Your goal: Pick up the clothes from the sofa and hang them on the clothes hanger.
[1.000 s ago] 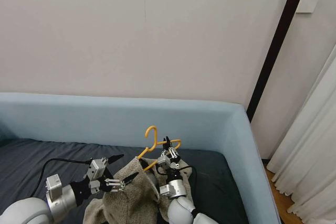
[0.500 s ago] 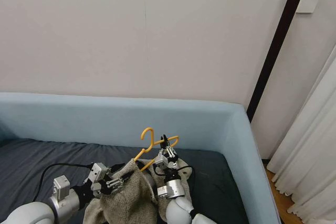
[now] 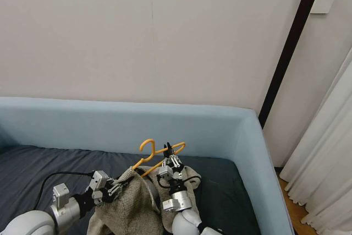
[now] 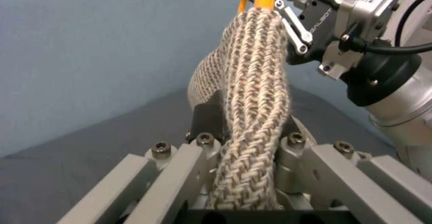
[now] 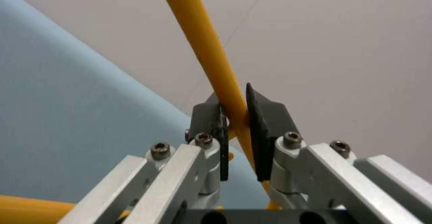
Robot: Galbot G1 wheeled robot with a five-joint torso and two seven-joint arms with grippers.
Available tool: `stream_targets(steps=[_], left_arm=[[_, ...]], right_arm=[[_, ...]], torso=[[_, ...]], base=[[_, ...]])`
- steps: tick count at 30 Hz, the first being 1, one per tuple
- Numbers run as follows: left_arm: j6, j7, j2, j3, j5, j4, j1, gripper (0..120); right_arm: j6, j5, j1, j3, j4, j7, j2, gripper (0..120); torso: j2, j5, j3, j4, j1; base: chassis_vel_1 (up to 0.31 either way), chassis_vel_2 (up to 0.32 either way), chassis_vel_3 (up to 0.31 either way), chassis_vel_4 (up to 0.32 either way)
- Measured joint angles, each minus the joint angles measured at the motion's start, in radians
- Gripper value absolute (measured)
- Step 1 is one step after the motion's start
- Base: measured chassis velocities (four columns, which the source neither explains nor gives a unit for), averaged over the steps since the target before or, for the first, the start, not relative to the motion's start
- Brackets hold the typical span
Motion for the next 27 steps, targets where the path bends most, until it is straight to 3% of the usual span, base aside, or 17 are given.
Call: stream_targets(steps=[4,14,20,25,27], left_arm=[[-0.015,0.035,-0.003,-0.005,0.0,0.02,-0.009,9],[-0.048,0.067,0.001,-0.014,-0.003,0.095,-0.047,8],[-0.058,0.097,0.01,-0.015,-0.015,0.12,-0.072,8],[-0.07,0.12,0.015,-0.027,-0.029,0.129,-0.092,8],[-0.07,0.12,0.015,-0.03,-0.03,0.129,-0.093,8]], right_arm=[[0.026,0.04,-0.003,0.004,0.019,-0.019,-0.018,19],[0.325,0.174,-0.063,0.088,0.081,-0.198,-0.11,59],[0.36,0.195,-0.095,0.098,0.091,-0.271,-0.155,75],[0.296,0.317,-0.127,0.071,0.1,-0.486,-0.235,98],[0.292,0.329,-0.128,0.068,0.095,-0.518,-0.24,98]], torso=[[0.0,0.0003,0.0,0.0,0.0],[0.0,0.0001,0.0,0.0,0.0],[0.0,0.0001,0.0,0.0,0.0],[0.0,0.0001,0.0,-0.0002,0.0],[0.0,0.0001,0.0,-0.0002,0.0]], base=[[0.0,0.0,0.0,0.0],[0.0,0.0,0.0,0.0],[0.0,0.0,0.0,0.0],[0.0,0.0,0.0,0.0],[0.0,0.0,0.0,0.0]])
